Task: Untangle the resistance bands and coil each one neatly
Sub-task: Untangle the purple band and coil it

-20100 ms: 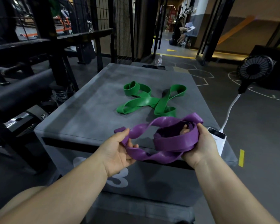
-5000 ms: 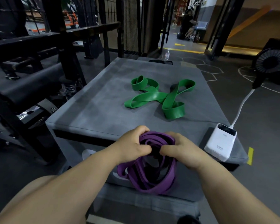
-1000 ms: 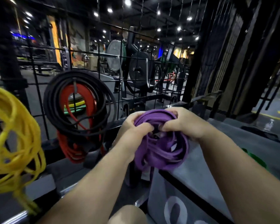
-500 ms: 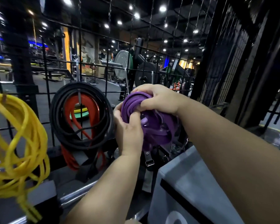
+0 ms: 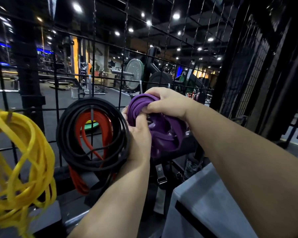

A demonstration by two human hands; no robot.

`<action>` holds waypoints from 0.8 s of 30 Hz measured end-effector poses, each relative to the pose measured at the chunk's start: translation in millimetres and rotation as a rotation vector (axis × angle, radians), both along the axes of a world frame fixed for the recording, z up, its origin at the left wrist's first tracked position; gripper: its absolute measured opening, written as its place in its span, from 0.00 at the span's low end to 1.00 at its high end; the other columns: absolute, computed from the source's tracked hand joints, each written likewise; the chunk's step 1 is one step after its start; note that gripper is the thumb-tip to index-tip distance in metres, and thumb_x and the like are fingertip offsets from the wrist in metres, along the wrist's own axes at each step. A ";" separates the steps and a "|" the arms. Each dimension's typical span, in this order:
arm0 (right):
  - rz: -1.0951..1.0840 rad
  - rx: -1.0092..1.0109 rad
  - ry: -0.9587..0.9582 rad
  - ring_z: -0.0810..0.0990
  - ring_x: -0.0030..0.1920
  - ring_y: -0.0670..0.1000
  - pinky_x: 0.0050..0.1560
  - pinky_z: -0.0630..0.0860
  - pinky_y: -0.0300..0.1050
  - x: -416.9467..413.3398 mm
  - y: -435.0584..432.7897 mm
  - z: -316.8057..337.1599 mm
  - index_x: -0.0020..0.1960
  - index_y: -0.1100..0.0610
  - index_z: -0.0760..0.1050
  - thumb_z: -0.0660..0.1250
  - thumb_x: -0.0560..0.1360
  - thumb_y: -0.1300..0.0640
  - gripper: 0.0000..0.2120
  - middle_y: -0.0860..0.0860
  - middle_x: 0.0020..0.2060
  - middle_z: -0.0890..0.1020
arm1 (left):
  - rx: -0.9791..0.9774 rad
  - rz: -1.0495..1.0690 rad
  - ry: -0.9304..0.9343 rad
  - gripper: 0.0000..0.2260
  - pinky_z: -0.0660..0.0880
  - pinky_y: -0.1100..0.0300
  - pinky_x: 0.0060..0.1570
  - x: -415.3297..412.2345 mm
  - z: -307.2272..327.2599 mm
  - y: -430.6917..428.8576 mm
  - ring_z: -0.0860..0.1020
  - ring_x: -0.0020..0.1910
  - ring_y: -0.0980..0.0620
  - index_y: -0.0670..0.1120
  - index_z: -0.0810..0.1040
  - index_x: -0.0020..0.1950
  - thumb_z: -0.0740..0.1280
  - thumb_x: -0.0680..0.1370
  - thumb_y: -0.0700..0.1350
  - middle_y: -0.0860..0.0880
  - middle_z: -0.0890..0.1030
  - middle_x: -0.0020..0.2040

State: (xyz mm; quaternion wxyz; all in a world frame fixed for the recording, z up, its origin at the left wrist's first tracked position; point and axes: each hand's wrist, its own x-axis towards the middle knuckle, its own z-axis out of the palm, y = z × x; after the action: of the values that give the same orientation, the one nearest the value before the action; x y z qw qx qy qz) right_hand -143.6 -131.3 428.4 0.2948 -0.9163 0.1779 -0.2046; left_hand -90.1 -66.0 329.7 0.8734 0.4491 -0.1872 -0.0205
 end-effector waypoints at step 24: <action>0.199 0.773 -0.134 0.79 0.35 0.55 0.39 0.79 0.46 20.2 -52.3 -39.0 0.56 0.64 0.75 0.71 0.66 0.62 0.19 0.61 0.41 0.79 | 0.080 -0.431 0.200 0.15 0.82 0.48 0.44 21.5 -1.5 -10.2 0.84 0.44 0.43 0.51 0.76 0.53 0.73 0.69 0.42 0.41 0.84 0.48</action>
State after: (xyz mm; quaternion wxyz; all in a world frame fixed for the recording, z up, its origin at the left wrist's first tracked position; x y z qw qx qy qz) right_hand -123.3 -183.7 389.4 0.6468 -0.7354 0.1325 -0.1525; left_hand -68.6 -76.2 328.1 0.8446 0.4288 -0.1905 -0.2579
